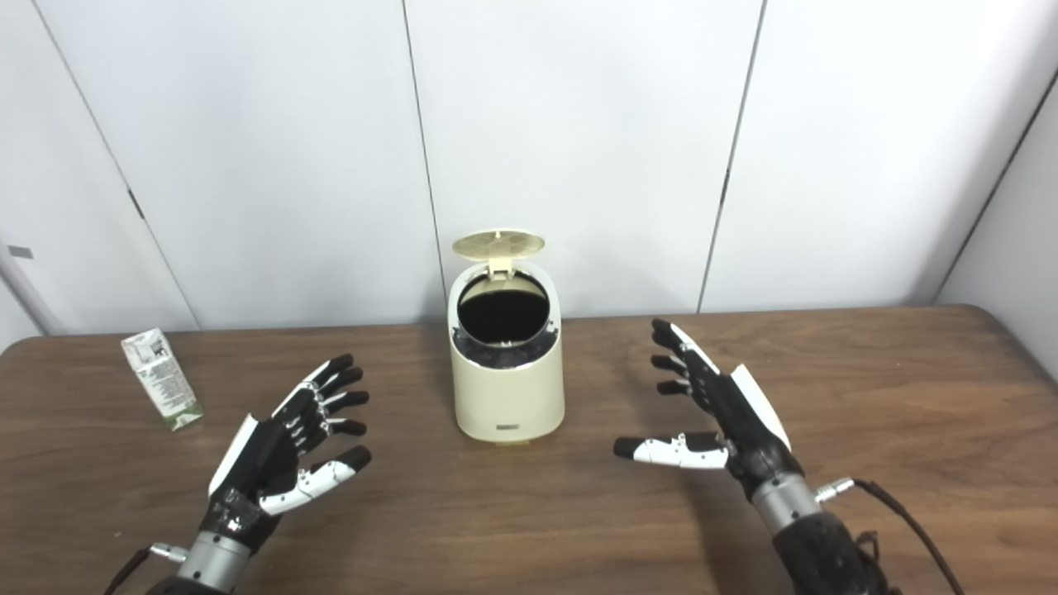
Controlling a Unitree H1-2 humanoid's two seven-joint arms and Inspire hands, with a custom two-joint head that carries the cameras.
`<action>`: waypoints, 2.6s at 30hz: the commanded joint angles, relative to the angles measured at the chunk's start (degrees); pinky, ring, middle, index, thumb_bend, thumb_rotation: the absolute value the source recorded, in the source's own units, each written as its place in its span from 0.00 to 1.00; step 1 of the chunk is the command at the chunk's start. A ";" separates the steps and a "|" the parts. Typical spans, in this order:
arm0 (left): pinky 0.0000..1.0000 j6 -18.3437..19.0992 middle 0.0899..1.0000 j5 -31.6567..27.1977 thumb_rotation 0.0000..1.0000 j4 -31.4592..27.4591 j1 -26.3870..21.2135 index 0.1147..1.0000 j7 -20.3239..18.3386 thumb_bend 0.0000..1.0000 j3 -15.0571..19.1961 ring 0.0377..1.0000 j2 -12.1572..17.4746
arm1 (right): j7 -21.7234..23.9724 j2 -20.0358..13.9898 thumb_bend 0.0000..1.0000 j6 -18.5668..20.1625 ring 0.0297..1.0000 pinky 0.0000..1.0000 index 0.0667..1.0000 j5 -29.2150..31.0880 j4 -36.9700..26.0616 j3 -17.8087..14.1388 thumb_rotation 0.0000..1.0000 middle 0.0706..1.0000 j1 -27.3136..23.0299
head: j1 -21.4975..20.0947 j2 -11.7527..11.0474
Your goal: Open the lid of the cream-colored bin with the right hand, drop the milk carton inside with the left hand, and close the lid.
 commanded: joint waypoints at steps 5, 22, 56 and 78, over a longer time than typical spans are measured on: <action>0.69 -1.68 0.88 -0.03 0.31 -1.82 -1.26 0.93 0.50 0.75 0.40 0.82 0.74 | -3.60 0.13 0.81 -5.02 0.86 0.75 0.93 -2.71 0.12 1.24 0.30 0.92 -0.30 | 1.77 -0.64; 0.70 -1.22 0.86 6.51 0.24 -5.43 0.23 0.89 2.49 0.76 -1.65 0.83 -0.01 | -1.50 -1.44 0.76 -2.98 0.91 0.79 0.97 3.28 -0.86 -0.40 0.09 0.97 1.80 | 20.92 -7.55; 0.75 -2.81 0.78 8.62 0.06 -1.31 -17.45 0.82 4.38 0.88 11.33 0.81 23.41 | -1.14 -3.06 0.85 0.68 0.77 0.51 0.88 0.81 -4.60 0.56 0.34 0.88 -0.63 | 22.41 -8.42; 0.74 4.01 0.86 14.93 0.28 7.34 -16.58 0.91 10.38 1.00 13.01 0.85 24.73 | 0.17 -3.68 0.85 1.88 0.77 0.51 0.87 1.70 -5.37 0.18 0.33 0.88 -1.04 | 22.32 -7.64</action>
